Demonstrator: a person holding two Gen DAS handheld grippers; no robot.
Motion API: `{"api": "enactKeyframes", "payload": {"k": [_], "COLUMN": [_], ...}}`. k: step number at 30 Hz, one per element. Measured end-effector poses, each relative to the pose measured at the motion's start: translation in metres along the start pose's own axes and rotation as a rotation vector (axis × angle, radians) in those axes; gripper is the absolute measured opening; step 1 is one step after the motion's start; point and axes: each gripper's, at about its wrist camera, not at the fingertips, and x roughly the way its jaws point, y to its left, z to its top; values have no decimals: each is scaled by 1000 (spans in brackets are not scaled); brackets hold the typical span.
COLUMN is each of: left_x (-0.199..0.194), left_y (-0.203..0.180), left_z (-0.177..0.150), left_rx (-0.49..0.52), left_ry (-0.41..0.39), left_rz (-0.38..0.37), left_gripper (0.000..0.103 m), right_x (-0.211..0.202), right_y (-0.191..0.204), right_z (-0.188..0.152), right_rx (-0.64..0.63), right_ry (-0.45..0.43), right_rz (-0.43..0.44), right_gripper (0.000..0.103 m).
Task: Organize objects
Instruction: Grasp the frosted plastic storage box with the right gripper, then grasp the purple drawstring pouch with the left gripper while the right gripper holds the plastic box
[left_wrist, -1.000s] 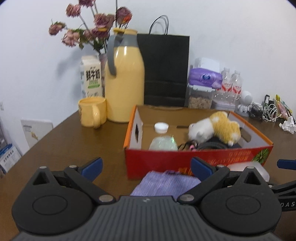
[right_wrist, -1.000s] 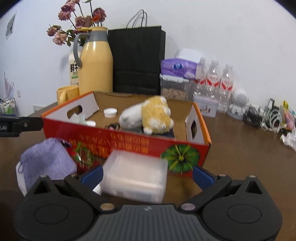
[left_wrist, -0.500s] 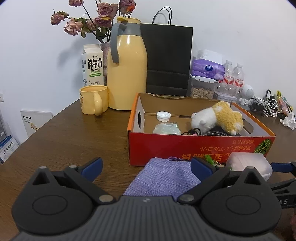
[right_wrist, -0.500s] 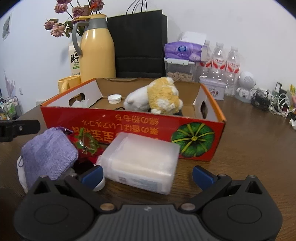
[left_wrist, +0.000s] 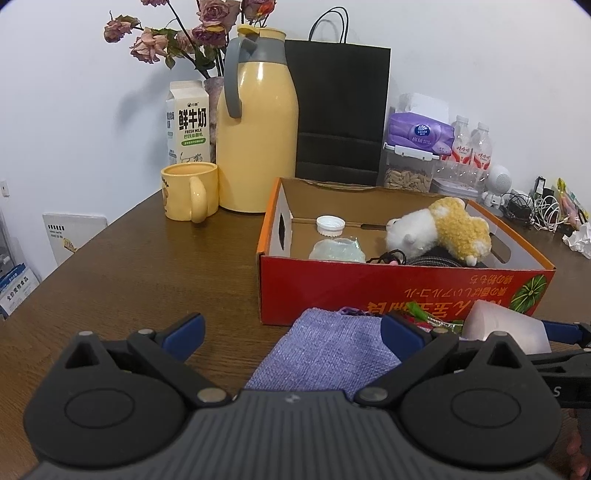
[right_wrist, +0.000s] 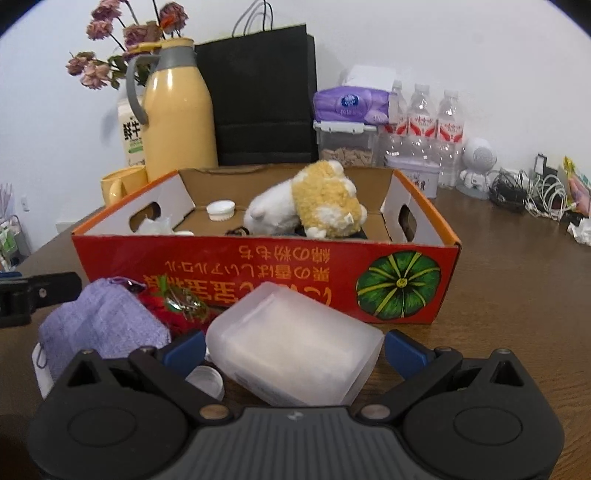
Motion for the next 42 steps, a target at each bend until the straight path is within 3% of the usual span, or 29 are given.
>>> {"api": "enactKeyframes", "payload": {"k": [7,27,42], "left_x": [3,14,15], "left_y": [0,4,0], "left_z": [0,-5,-9], "left_rx": [-4,-19,11], "left_ry": [13,74,92], "left_rz": [5,-24,-98], "left_gripper": [103,103,103], "right_x": [12,10,-10], "right_y": [-4,-15,-28], "right_z": [-2,-1,-3], "right_rx": [29,48,54], "right_ry": [46,58,-16], "right_rz": [-45,-10,12], "right_gripper": [102,102,102]}}
